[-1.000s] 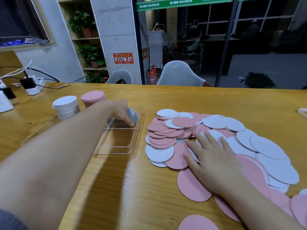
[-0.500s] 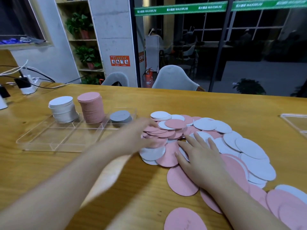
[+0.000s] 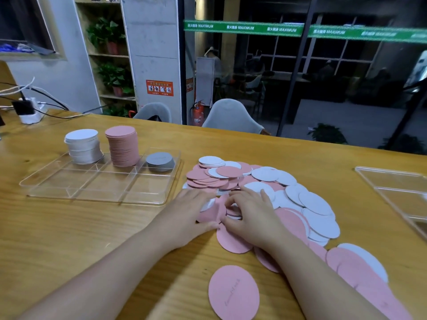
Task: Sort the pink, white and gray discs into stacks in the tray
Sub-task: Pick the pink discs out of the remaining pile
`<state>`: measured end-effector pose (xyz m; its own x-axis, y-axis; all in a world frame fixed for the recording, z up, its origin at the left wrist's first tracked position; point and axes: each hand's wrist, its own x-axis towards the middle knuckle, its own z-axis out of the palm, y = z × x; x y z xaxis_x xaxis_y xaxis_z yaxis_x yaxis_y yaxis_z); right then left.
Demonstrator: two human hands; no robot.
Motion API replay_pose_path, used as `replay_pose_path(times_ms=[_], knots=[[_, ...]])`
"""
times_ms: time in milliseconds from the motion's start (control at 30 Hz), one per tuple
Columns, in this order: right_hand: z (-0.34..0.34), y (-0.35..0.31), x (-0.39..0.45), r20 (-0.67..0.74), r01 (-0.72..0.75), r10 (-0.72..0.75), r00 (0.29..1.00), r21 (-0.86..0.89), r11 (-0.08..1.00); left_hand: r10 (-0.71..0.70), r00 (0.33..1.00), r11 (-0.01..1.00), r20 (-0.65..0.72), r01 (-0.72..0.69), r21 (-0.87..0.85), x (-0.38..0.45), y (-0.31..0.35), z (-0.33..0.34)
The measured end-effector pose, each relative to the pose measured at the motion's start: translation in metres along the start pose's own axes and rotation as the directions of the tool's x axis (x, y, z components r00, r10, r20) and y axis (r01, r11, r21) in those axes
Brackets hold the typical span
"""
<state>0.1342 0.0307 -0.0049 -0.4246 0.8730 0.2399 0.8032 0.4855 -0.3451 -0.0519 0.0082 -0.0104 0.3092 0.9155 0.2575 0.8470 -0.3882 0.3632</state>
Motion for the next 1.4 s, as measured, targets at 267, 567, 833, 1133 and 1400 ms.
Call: replay_pose_path(times_ms=[267, 567, 833, 1133, 1400], knots=[[0.001, 0.007, -0.003, -0.185, 0.021, 0.014, 0.983, 0.185, 0.983, 0.2, 0.975, 0.916, -0.096, -0.152, 0.371, 0.009, 0.007, 0.007], [-0.018, 0.003, -0.026, -0.152, 0.095, -0.081, 0.985, 0.089, 0.991, 0.15, 0.952, 0.981, -0.267, -0.11, 0.159, -0.015, 0.027, -0.019], [-0.031, -0.013, -0.044, 0.227, 0.054, 0.001, 0.974, -0.235, 0.97, -0.338, 0.918, 0.883, -0.207, 0.233, -0.408, -0.017, 0.037, -0.01], [-0.03, -0.026, -0.051, 0.041, 0.115, -0.108, 0.993, -0.336, 0.935, -0.288, 0.934, 0.832, -0.214, 0.133, -0.538, -0.025, 0.021, -0.01], [-0.021, -0.011, -0.052, -0.274, 0.071, 0.002, 0.962, 0.255, 0.964, -0.092, 0.985, 0.777, -0.148, -0.023, -0.63, -0.028, 0.039, -0.005]])
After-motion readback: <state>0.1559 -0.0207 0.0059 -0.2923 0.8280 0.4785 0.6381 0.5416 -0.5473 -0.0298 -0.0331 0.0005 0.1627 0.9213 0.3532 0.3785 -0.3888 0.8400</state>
